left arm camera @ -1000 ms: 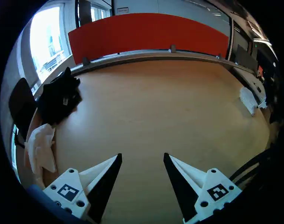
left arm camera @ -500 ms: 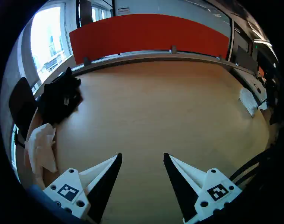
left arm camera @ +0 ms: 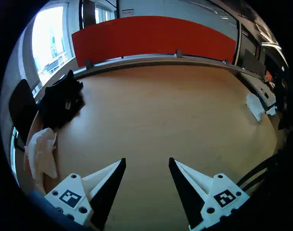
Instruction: Fold towel
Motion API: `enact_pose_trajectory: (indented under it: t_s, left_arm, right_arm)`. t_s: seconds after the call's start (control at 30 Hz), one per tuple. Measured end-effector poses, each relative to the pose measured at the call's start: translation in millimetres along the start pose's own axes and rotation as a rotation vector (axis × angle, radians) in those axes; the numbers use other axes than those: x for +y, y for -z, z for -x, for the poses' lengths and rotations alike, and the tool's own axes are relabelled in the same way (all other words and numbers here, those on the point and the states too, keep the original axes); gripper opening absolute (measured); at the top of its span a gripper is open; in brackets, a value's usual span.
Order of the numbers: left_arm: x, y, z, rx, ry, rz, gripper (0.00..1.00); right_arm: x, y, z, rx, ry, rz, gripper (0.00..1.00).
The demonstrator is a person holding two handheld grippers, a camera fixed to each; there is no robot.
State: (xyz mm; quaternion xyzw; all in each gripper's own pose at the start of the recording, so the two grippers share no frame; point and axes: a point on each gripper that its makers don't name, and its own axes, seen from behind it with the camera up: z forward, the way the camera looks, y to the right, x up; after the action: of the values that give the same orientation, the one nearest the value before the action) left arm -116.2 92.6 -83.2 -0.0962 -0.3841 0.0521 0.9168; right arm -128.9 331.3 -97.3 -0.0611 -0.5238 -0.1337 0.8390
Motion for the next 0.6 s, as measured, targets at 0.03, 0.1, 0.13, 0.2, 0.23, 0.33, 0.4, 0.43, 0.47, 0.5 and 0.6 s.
enact_pose_trajectory:
  t_s: [0.03,0.1,0.13,0.2,0.23,0.33,0.4,0.43,0.47,0.5,0.6]
  left_arm:
    - [-0.3,0.2,-0.3,0.001,0.001,0.000,0.82]
    - [-0.9,0.6,-1.0,0.005,0.002,0.001,0.82]
    - [-1.3,0.8,-1.3,0.006,0.004,0.001,0.82]
    - [-2.0,1.1,-1.9,0.009,0.007,0.002,0.82]
    - [-2.3,1.3,-2.4,0.011,0.008,0.003,0.82]
    - [-3.3,2.0,-3.8,0.016,0.012,0.005,0.82]
    - [-4.3,2.6,-4.7,0.019,0.014,0.006,0.82]
    - [-4.9,2.9,-5.0,0.021,0.014,0.006,0.82]
    - [-5.5,3.2,-5.4,0.023,0.015,0.005,0.82]
    - [-6.2,3.5,-5.8,0.025,0.016,0.005,0.82]
    - [-8.2,3.8,-7.0,0.029,0.019,0.003,0.82]
  right_arm:
    - [-0.9,1.5,-1.0,0.004,0.000,-0.001,1.00]
    - [-2.9,4.7,-3.0,0.014,0.000,-0.004,1.00]
    - [-3.7,6.2,-4.1,0.019,-0.001,-0.004,1.00]
    - [-5.4,9.4,-6.2,0.030,-0.005,-0.005,1.00]
    - [-6.1,10.6,-6.9,0.033,-0.008,-0.005,1.00]
    - [-8.0,14.2,-8.9,0.042,-0.018,-0.005,1.00]
    - [-9.5,16.4,-10.0,0.047,-0.024,-0.006,1.00]
    - [-10.3,17.3,-10.5,0.051,-0.027,-0.006,1.00]
    - [-11.0,18.2,-11.0,0.055,-0.030,-0.005,1.00]
    - [-12.0,19.3,-11.8,0.061,-0.034,-0.005,1.00]
    - [-15.5,22.9,-16.3,0.092,-0.056,-0.003,1.00]
